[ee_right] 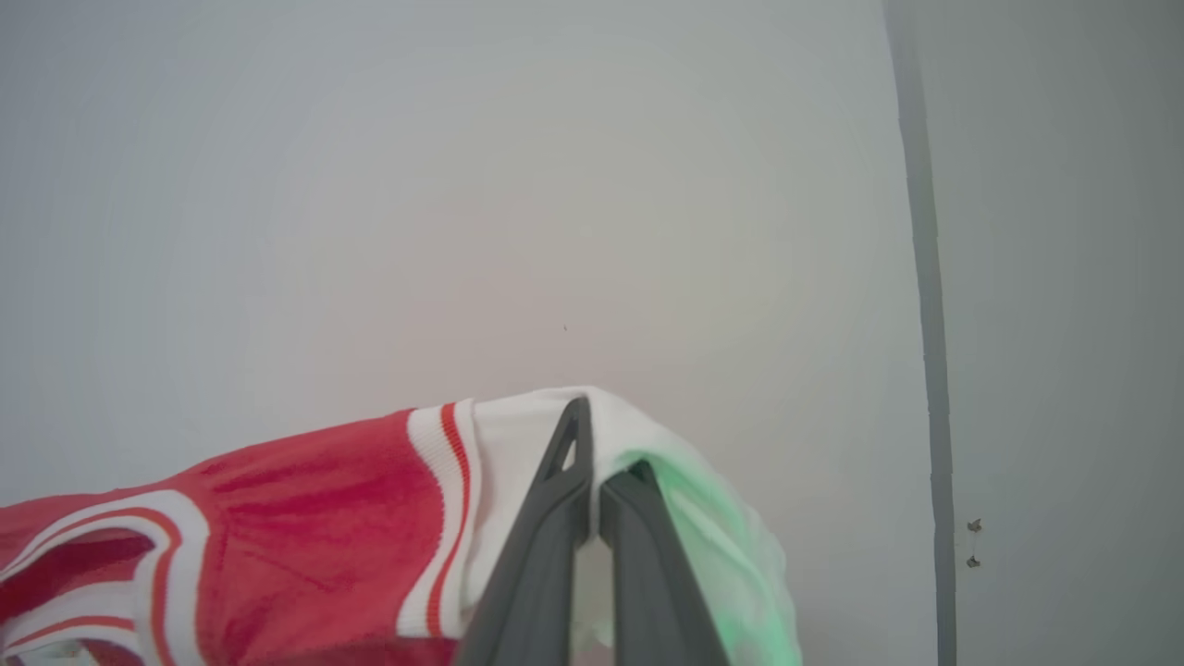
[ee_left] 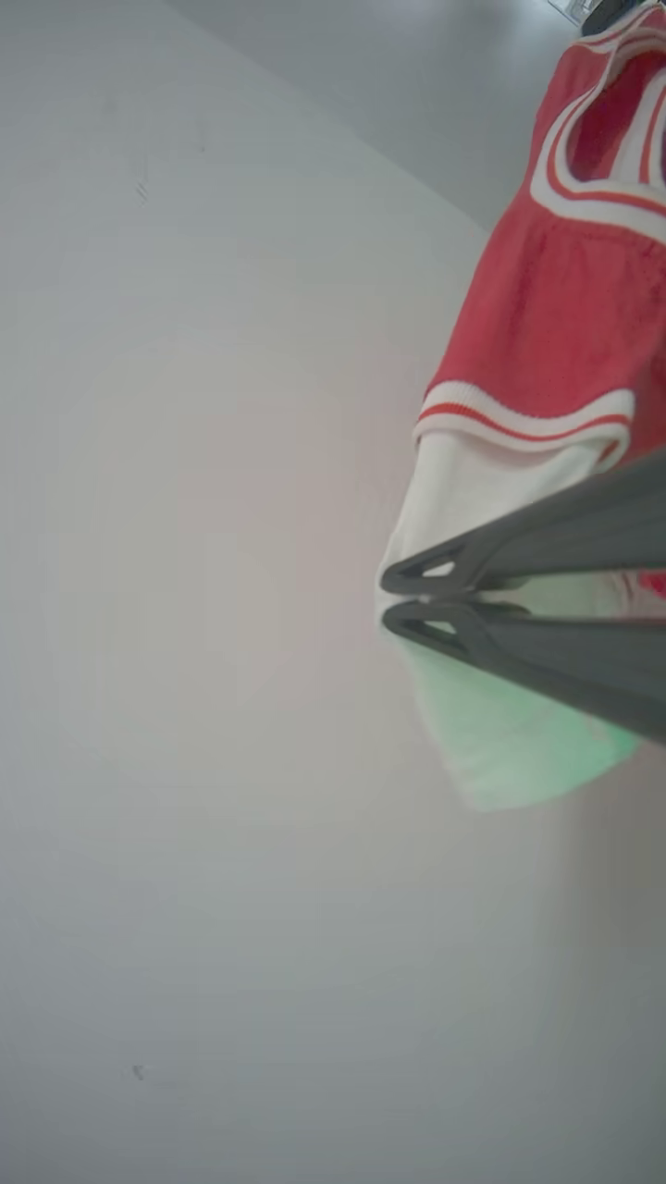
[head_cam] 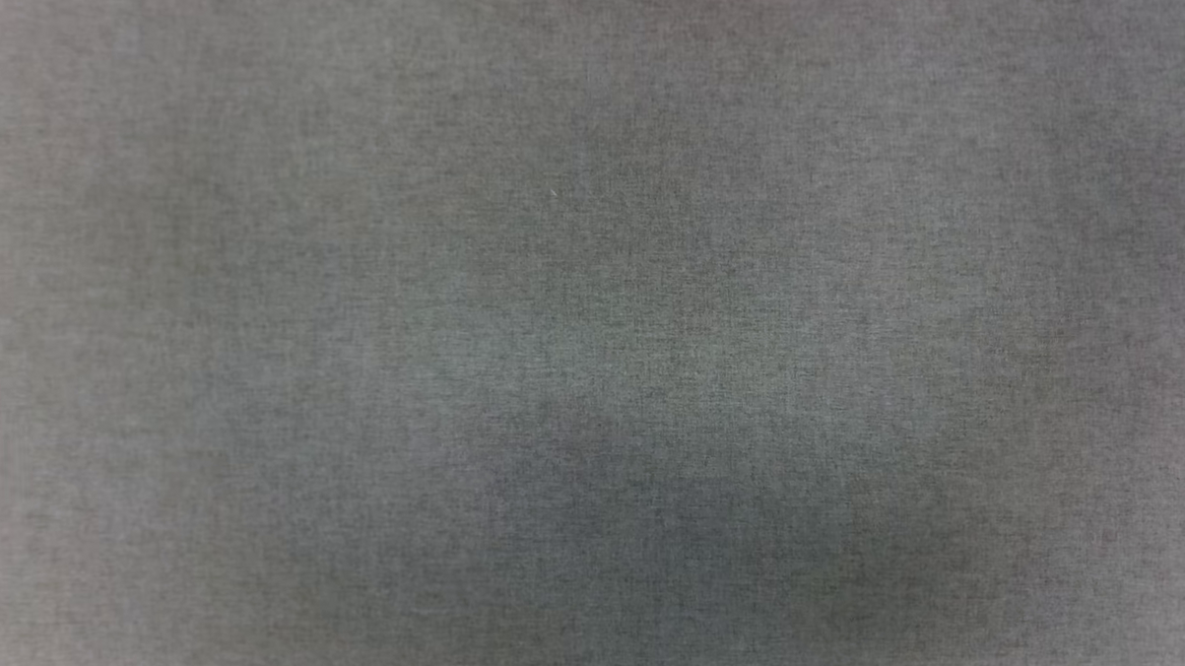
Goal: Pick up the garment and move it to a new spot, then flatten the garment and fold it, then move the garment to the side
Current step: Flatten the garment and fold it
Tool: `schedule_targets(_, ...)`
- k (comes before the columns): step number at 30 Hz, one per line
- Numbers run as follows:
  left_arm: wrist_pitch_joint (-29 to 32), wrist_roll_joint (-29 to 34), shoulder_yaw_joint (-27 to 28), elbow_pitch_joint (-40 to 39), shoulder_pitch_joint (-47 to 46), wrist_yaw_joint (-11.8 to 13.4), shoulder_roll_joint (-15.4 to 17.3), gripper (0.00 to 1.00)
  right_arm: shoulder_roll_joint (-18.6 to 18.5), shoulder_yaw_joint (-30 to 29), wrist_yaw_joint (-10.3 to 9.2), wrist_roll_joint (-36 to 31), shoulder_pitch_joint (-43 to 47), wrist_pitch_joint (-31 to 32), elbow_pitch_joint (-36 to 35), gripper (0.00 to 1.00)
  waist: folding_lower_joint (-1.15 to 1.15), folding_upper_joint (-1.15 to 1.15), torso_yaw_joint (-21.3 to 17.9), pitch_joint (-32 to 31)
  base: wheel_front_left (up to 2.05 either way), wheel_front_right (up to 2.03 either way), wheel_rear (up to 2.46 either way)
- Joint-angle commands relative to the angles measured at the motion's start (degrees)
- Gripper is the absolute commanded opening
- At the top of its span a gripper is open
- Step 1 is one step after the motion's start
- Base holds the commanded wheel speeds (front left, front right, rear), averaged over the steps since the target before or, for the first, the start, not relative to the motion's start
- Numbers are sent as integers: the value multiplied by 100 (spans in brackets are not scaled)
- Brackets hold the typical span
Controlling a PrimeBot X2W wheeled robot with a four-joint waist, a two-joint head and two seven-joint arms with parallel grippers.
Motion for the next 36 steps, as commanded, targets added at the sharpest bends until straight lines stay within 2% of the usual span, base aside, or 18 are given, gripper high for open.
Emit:
schedule_targets(1, -13, -38, 31, 60, 33, -29, 42, 0, -94, 5, -10, 3, 56, -36, 3, 0, 0, 0, 49, -78, 0, 0, 0)
schedule_targets(6, 263, -296, 4, 289, 568, -312, -70, 0, -370, 465, -10, 287, 701, 190, -290, 0, 0, 0, 109, -282, 0, 0, 0)
schedule_targets(10, 527, -376, -196, 107, 1453, -402, 59, 0, -707, 826, -9, 597, 1665, 452, -867, 0, 0, 0, 104, -465, 0, 0, 0)
schedule_targets(14, 550, -527, -394, -578, 2616, -412, 216, 0, -1104, 1026, -9, 952, 2980, 736, -1623, 0, 0, 0, 134, -673, 0, 0, 0)
schedule_targets(16, 498, -476, -615, -1145, 3240, -414, 427, 0, -1268, 1045, -9, 1102, 3696, 891, -2059, 0, 0, 0, 116, -746, 0, 0, 0)
schedule_targets(20, 257, -488, -795, -1833, 4311, -403, 700, 0, -1585, 872, -9, 1357, 5062, 1167, -2852, 0, 0, 0, 117, -905, 0, 0, 0)
schedule_targets(26, -110, -561, -840, -2679, 5712, -39, 1002, 0, -1694, 322, -9, 1368, 6758, 1605, -3850, 0, 0, 0, 82, -1097, 0, 0, 0)
schedule_targets(36, -538, -820, -701, -4584, 7832, 775, 1732, 0, -1356, -767, -9, 1178, 8843, 2494, -5199, 0, 0, 0, 94, -1169, 0, 0, 0)
